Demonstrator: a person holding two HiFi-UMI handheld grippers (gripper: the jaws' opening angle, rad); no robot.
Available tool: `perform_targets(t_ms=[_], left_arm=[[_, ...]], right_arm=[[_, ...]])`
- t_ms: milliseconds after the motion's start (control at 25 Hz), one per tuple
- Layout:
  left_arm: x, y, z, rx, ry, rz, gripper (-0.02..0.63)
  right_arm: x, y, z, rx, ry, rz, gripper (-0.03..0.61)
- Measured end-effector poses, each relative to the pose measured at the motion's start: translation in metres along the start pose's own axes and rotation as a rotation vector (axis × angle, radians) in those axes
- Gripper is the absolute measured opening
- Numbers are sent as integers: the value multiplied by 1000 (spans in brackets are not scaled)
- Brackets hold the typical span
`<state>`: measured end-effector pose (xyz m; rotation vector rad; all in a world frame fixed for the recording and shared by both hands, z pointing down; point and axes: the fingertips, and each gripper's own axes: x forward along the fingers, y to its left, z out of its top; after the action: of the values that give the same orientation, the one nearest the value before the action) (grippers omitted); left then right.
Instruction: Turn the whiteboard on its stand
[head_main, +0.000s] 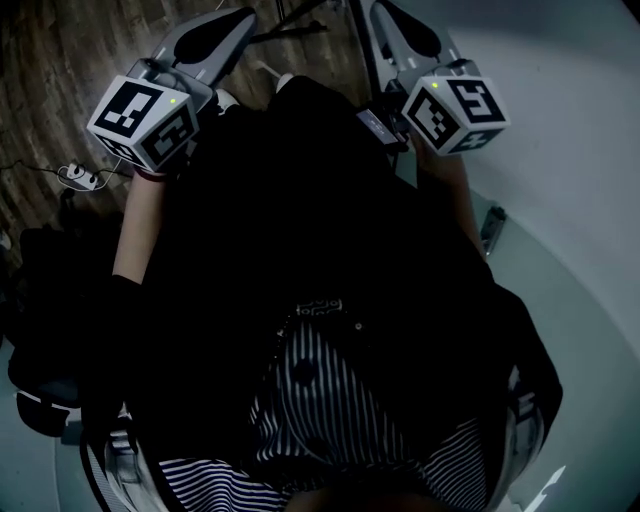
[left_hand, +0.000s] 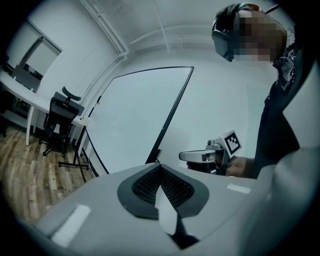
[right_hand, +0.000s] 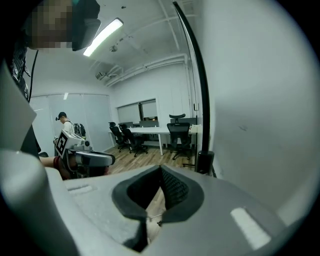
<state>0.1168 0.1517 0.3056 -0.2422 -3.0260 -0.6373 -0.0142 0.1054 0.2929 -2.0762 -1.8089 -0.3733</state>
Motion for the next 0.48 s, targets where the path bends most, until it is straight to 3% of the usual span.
perform_targets(t_ms=[200,480], left_arm=[[5,-42,-16,30,-14,17,2],[15,-96,-30,13,7,66,2]], right_arm=[[-24,9,-29,19,-10,81,3],[-65,12,-48,55,-26,177,2]])
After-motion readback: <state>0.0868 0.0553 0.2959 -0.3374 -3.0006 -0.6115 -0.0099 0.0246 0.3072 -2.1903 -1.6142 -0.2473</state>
